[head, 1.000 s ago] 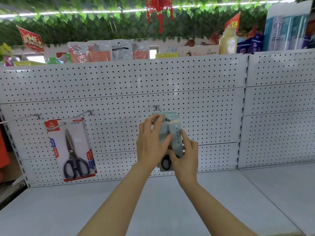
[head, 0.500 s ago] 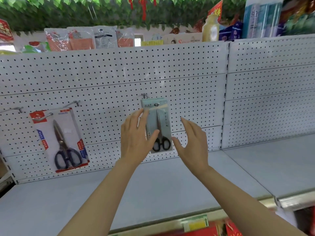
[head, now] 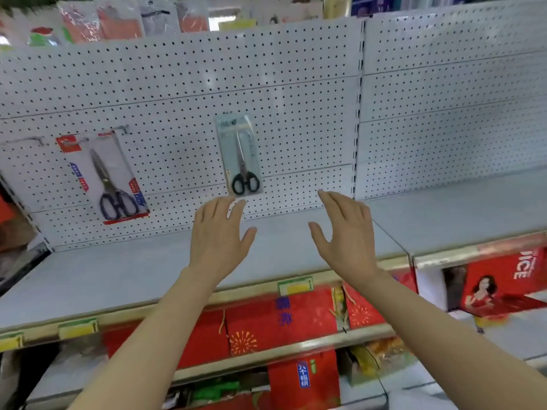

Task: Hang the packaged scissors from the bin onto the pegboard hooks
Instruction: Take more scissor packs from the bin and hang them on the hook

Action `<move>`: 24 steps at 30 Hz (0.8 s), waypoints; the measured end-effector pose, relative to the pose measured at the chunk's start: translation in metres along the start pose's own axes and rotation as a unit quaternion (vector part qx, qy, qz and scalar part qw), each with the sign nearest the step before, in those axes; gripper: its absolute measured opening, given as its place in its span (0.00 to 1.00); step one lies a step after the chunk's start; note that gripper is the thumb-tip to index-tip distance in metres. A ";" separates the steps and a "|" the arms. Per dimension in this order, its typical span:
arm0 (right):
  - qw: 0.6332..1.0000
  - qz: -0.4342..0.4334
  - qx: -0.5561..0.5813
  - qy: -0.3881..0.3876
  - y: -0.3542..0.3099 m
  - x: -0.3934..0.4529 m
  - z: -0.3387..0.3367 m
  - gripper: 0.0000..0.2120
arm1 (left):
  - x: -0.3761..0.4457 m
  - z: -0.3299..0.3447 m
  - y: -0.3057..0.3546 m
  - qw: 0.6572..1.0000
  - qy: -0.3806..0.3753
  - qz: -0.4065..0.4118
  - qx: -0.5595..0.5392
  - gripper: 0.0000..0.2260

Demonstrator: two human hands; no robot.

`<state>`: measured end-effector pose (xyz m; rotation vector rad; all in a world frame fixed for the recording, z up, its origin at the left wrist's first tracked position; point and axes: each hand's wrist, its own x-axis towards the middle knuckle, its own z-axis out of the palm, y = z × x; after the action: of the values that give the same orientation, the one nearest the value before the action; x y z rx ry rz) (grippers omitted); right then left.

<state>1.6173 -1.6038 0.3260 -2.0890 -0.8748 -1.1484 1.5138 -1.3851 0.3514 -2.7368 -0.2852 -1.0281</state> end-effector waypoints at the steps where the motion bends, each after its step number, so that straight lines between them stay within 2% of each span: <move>1: 1.000 0.005 -0.007 -0.009 0.004 -0.016 -0.010 0.25 | -0.011 0.000 0.013 1.000 -0.011 -0.001 -0.008 0.25; 6: 0.996 0.026 -0.056 -0.071 0.029 -0.092 -0.062 0.24 | -0.066 0.006 0.086 0.995 -0.088 0.012 -0.053 0.24; 13: 0.968 0.091 -0.158 -0.171 0.077 -0.197 -0.129 0.23 | -0.140 0.030 0.185 0.972 -0.182 0.107 -0.103 0.24; 19: 0.915 0.179 -0.254 -0.257 0.111 -0.288 -0.198 0.24 | -0.200 0.056 0.255 0.947 -0.227 0.167 -0.153 0.21; 24: 0.864 0.251 -0.285 -0.332 0.142 -0.353 -0.230 0.25 | -0.240 0.071 0.313 0.912 -0.308 0.209 -0.170 0.22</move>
<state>1.4709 -1.9541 0.0956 -3.0454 -0.1913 -0.4060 1.4596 -1.6936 0.1010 -3.1552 0.4252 -0.0859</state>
